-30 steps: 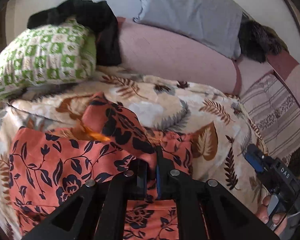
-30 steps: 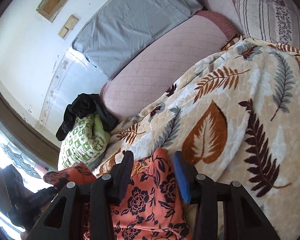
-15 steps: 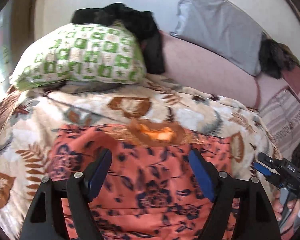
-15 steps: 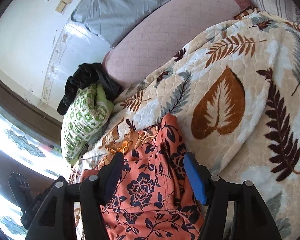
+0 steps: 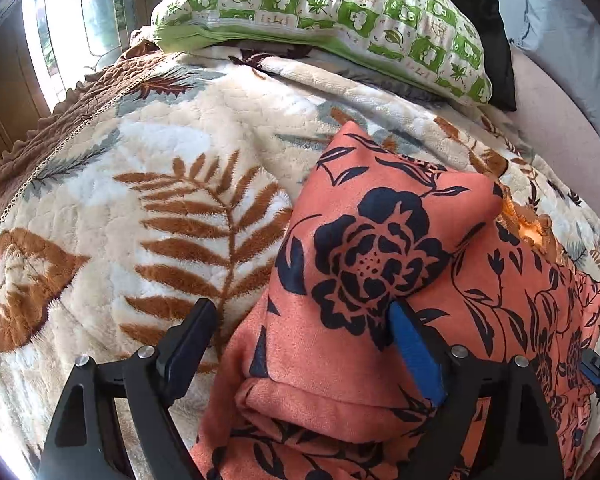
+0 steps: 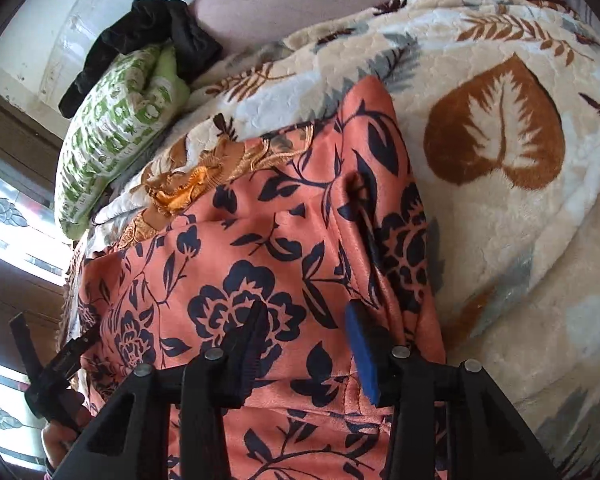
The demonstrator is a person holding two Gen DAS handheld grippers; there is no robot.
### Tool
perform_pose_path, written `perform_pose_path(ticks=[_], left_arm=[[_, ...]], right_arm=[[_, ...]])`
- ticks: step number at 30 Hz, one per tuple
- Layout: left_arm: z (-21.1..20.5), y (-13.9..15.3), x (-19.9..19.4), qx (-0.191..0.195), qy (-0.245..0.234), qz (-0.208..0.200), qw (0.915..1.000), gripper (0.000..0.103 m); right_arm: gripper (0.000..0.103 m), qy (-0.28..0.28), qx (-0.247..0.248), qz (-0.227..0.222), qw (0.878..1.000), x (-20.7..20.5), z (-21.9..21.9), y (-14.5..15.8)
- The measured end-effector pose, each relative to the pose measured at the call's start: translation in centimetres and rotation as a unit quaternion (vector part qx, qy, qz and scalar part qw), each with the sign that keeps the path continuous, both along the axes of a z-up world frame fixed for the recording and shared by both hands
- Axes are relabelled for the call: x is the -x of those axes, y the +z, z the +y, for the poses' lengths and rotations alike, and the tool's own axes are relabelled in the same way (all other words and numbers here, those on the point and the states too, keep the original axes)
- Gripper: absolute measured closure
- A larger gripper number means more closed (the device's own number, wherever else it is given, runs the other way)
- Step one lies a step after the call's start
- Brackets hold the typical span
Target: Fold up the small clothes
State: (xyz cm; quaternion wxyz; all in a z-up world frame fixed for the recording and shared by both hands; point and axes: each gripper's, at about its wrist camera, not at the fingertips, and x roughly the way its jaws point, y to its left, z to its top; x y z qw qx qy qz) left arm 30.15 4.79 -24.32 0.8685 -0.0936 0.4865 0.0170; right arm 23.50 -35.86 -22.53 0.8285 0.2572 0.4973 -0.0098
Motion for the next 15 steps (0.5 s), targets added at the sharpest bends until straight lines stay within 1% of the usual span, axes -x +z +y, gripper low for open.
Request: perform_pose_path(ticks=[1,2,3,4,5,6,7,9,10,11,13,15], left_arm=[[0.1,0.4,0.2,0.011,0.001,-0.015,0.9998,0.014],[0.0,1.0,0.4,0.015,0.0,-0.031,0.9994,0.014],[-0.4,1.4,0.3,0.011,-0.005,-0.044,0.999,0.014],[-1.0,1.9,0.5,-0.002,-0.011,-0.056,0.9984,0.014],[-1.7,2.2,0.5,-0.02,-0.013,-0.063,0.9977,0.014],[-2.3,2.3,0.4,-0.04,-0.015,-0.065,0.9969,0.014],[-3.1,2.0,-0.1,-0.059,-0.021,-0.06,0.9962,0.014],[-4.3,0.7,-0.9,-0.099,-0.039,-0.037,0.9936,0.014],[-4.6,0.3,-1.1,-0.118,-0.044,-0.036,0.9914,0.014],[-5.0,0.3,-0.9,-0.132,-0.047,-0.047,0.989,0.014],[-5.5,0.6,-0.8,-0.151,-0.053,-0.053,0.9857,0.014],[-5.7,0.7,-0.7,-0.156,-0.054,-0.055,0.9847,0.014]], right_arm=[[0.058,0.002,0.006,0.0,1.0,0.0,0.2,0.4],[0.058,0.001,0.003,-0.009,1.0,0.1,0.3,0.9],[0.058,0.0,-0.009,-0.03,1.0,0.3,0.3,1.5],[0.058,0.001,-0.015,-0.049,0.999,0.4,0.4,1.9],[0.058,0.003,-0.01,-0.061,0.998,0.3,0.8,2.3],[0.058,0.006,0.0,-0.064,0.998,0.2,1.1,2.4],[0.058,0.01,0.005,-0.057,0.998,0.0,1.3,2.1],[0.058,0.02,0.007,-0.012,1.0,-1.0,2.1,0.3],[0.058,0.022,0.013,-0.006,1.0,-1.1,2.3,-0.3],[0.058,0.024,0.027,-0.018,0.999,-0.8,2.6,0.0],[0.058,0.035,0.044,-0.014,0.998,-0.8,3.1,0.6],[0.058,0.033,0.029,-0.02,0.999,-0.6,3.1,0.9]])
